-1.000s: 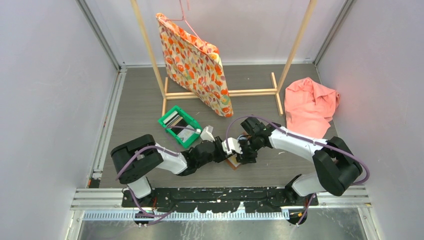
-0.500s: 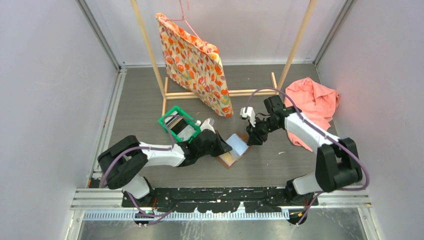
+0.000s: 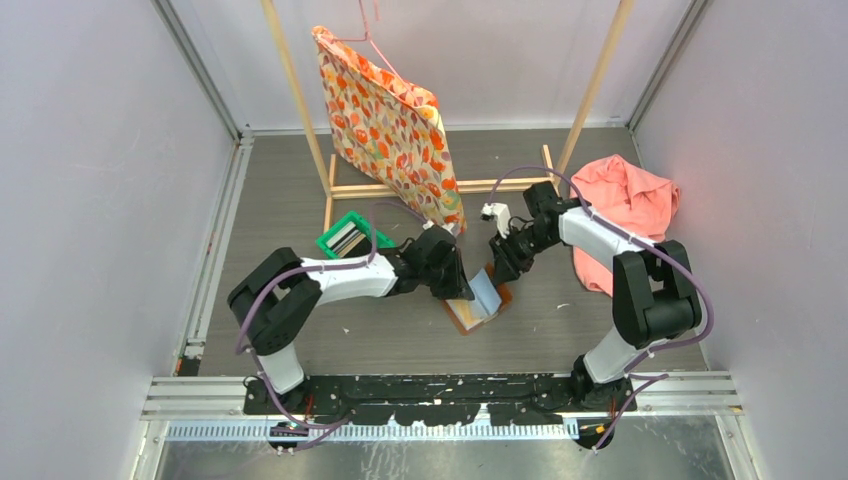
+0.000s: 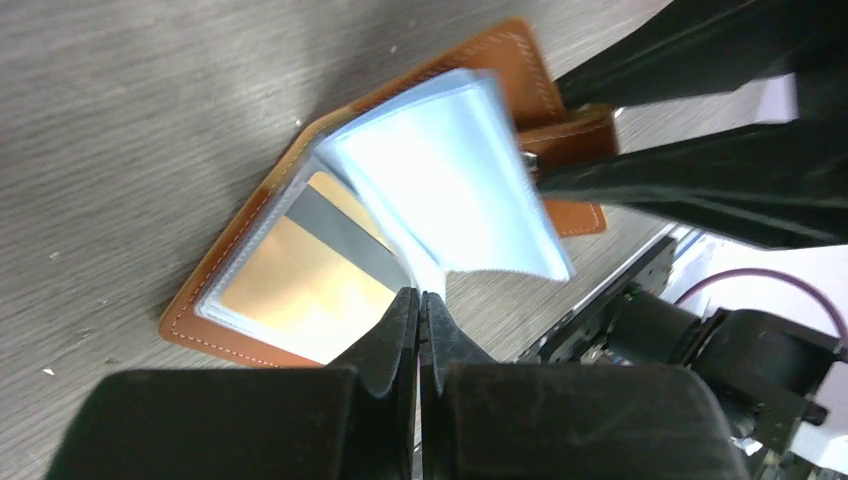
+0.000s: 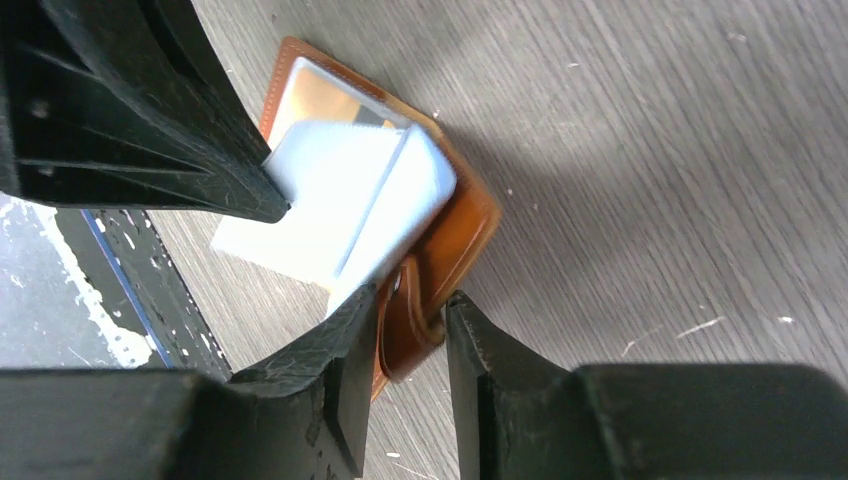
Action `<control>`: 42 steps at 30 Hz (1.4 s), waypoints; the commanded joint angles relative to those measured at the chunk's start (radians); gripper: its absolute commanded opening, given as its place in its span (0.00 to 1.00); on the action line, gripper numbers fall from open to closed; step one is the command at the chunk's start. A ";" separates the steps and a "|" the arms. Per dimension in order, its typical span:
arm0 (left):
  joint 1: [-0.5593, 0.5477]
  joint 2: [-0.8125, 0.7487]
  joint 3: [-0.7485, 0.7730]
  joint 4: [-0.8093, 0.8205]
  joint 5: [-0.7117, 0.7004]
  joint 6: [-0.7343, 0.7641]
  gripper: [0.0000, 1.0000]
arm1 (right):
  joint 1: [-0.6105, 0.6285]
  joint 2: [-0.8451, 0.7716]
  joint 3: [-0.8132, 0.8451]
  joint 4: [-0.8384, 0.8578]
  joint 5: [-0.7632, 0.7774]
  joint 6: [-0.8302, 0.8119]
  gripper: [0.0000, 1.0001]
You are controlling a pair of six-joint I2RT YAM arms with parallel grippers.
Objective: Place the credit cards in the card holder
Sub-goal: Open the card holder at the center of the board.
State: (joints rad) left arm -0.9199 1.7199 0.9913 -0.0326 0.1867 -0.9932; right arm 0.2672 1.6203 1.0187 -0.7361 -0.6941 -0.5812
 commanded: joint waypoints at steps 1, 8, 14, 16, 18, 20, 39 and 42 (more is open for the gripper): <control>0.015 0.035 0.057 -0.085 0.101 0.053 0.00 | -0.038 -0.017 0.032 -0.002 -0.039 0.037 0.38; 0.040 0.085 0.102 -0.086 0.164 0.056 0.01 | -0.046 -0.003 0.043 0.031 0.080 0.096 0.38; 0.041 0.150 0.125 0.051 0.231 -0.049 0.13 | -0.077 -0.019 0.037 0.038 0.067 0.110 0.38; 0.041 0.178 0.122 0.128 0.253 -0.097 0.22 | -0.082 -0.010 0.044 0.027 0.060 0.107 0.37; 0.041 0.205 0.113 0.191 0.262 -0.141 0.29 | -0.090 -0.010 0.047 0.023 0.054 0.107 0.37; 0.041 0.218 0.102 0.254 0.261 -0.179 0.32 | -0.099 -0.020 0.046 0.024 0.050 0.107 0.37; 0.035 0.259 0.038 0.535 0.160 -0.271 0.63 | -0.189 -0.052 0.095 -0.244 -0.297 -0.143 0.34; 0.036 0.251 0.041 0.520 0.149 -0.256 0.63 | -0.185 0.002 0.134 -0.370 -0.352 -0.253 0.27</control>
State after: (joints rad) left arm -0.8822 1.9968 1.0344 0.4397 0.3679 -1.2747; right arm 0.0803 1.5784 1.0821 -0.9035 -0.8871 -0.6453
